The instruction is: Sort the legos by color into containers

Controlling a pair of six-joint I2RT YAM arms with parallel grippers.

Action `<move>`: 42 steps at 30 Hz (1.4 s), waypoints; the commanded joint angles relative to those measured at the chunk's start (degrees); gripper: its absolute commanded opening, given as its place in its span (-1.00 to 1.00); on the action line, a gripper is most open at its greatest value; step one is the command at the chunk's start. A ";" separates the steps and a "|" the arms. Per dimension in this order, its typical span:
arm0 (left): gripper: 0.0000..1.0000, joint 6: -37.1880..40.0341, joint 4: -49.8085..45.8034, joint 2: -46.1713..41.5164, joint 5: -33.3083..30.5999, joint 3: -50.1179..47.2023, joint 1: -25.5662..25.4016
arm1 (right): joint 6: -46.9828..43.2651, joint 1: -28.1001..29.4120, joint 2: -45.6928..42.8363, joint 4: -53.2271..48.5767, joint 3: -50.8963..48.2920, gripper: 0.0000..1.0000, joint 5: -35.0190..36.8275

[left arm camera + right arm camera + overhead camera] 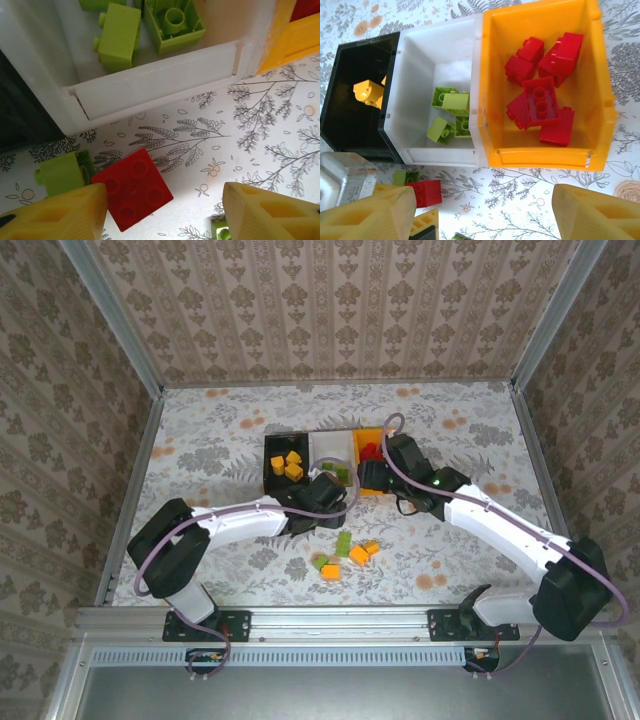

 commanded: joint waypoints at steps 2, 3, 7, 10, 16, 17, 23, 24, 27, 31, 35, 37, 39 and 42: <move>0.27 1.44 0.75 2.04 2.95 1.53 -0.68 | 0.47 -1.12 -2.72 -0.23 -1.56 0.47 1.29; 0.28 1.61 1.70 2.34 4.25 1.68 -1.02 | 0.46 -1.38 -2.98 -0.24 -1.80 0.47 1.40; 0.27 2.17 2.76 3.54 7.31 3.31 -2.74 | 0.63 -2.20 -3.97 -0.39 -2.49 0.48 1.49; 0.27 2.15 1.36 3.57 6.99 4.61 -3.52 | 0.64 -2.57 -4.06 -0.44 -2.62 0.48 1.41; 0.33 1.88 -1.17 -1.10 3.06 4.78 -3.51 | 0.85 -2.75 -4.15 -0.16 -2.88 0.48 1.09; 0.38 2.09 -1.72 -1.68 2.12 4.84 -3.49 | 0.81 -2.83 -4.15 -0.07 -3.05 0.48 1.03; 0.60 2.53 -2.27 -1.03 -0.37 3.46 -2.80 | 1.34 -3.08 -4.41 0.44 -4.26 0.48 0.44; 0.60 2.58 -2.08 0.08 -0.08 3.68 -2.59 | 1.49 -3.10 -4.57 0.46 -4.39 0.48 0.44; 0.60 3.24 -0.50 3.08 0.80 4.03 -2.12 | 1.51 -3.34 -5.25 0.13 -4.54 0.48 0.42; 0.61 4.27 1.34 6.45 1.45 5.12 -1.80 | 1.28 -4.05 -6.96 -0.74 -4.44 0.48 0.62; 0.56 5.28 2.40 8.79 1.96 6.42 -1.58 | 1.07 -4.86 -9.00 -1.79 -4.57 0.49 0.83; 0.45 5.46 2.66 9.57 2.05 6.83 -1.37 | 1.00 -5.27 -9.75 -1.97 -4.65 0.49 0.87; 0.33 5.57 2.99 10.09 2.23 6.95 -1.25 | 0.96 -5.54 -10.23 -2.11 -4.65 0.49 0.84; 0.12 5.88 3.29 10.37 2.53 7.06 -1.25 | 0.92 -5.89 -10.72 -2.37 -4.66 0.49 0.87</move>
